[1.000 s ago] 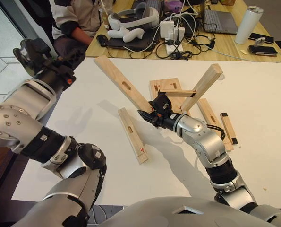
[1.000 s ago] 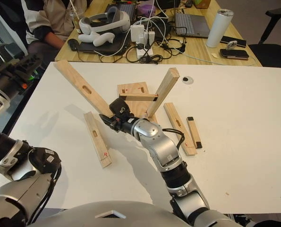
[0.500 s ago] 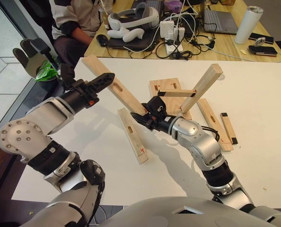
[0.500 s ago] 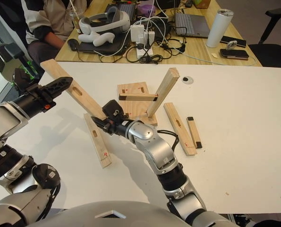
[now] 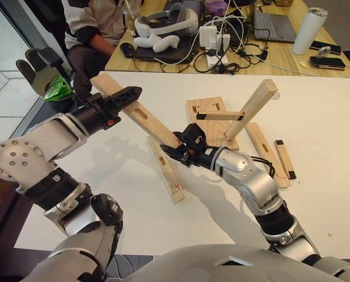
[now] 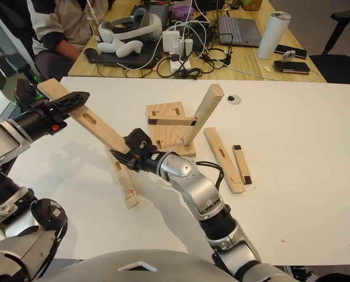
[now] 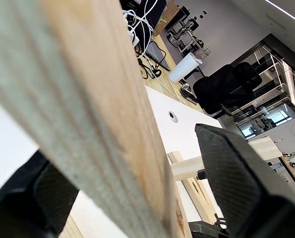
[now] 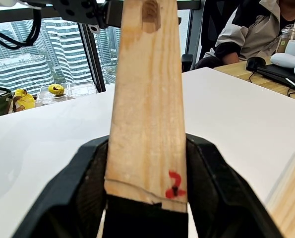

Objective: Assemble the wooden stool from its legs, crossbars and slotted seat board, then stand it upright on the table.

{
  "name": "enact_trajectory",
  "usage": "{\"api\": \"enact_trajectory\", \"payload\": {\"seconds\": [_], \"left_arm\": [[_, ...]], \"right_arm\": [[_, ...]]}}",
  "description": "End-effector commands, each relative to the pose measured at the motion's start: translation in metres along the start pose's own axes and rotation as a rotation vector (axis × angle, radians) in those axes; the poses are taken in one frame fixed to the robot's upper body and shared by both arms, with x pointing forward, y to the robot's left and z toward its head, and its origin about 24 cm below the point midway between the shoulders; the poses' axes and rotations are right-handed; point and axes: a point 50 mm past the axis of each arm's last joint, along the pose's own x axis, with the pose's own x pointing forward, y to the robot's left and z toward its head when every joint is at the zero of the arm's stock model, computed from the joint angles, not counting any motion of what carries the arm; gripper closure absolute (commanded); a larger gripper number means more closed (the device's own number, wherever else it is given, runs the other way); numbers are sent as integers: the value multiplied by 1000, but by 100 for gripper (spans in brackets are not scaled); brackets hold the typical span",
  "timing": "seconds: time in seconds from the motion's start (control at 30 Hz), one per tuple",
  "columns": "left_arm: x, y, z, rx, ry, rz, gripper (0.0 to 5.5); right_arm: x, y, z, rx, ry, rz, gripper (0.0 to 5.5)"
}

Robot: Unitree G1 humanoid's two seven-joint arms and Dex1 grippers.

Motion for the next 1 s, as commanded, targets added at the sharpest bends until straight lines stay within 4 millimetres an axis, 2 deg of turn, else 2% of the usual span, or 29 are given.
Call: {"api": "enact_trajectory", "payload": {"seconds": [0.03,0.43,0.53,0.6,0.63,0.67,0.8,0.9,0.97,1.0], "left_arm": [[1,-6,3,21,2,-18,225],[2,-13,-1,38,31,-80,418],[4,-13,0,7,21,-95,433],[4,-13,1,-3,14,-106,436],[4,-14,2,-3,12,-110,437],[4,-14,2,-4,10,-111,439],[-1,-12,9,13,-33,-67,449],[-10,-9,32,36,-136,-14,449],[-17,-8,52,62,-242,30,449],[-23,-10,65,86,-313,50,449]], "right_arm": [[-3,0,4,-29,-21,0,345],[-2,1,5,-52,-31,9,345],[-4,-1,4,-79,-27,5,345],[-5,-1,6,-216,-44,5,345],[-5,-1,6,-277,-48,1,308],[-5,-1,6,-308,-53,5,296],[-8,3,11,-317,-123,37,228],[-11,7,18,-324,-183,77,185],[-11,8,36,-304,-271,67,157],[-12,8,55,-271,-360,48,132]]}}
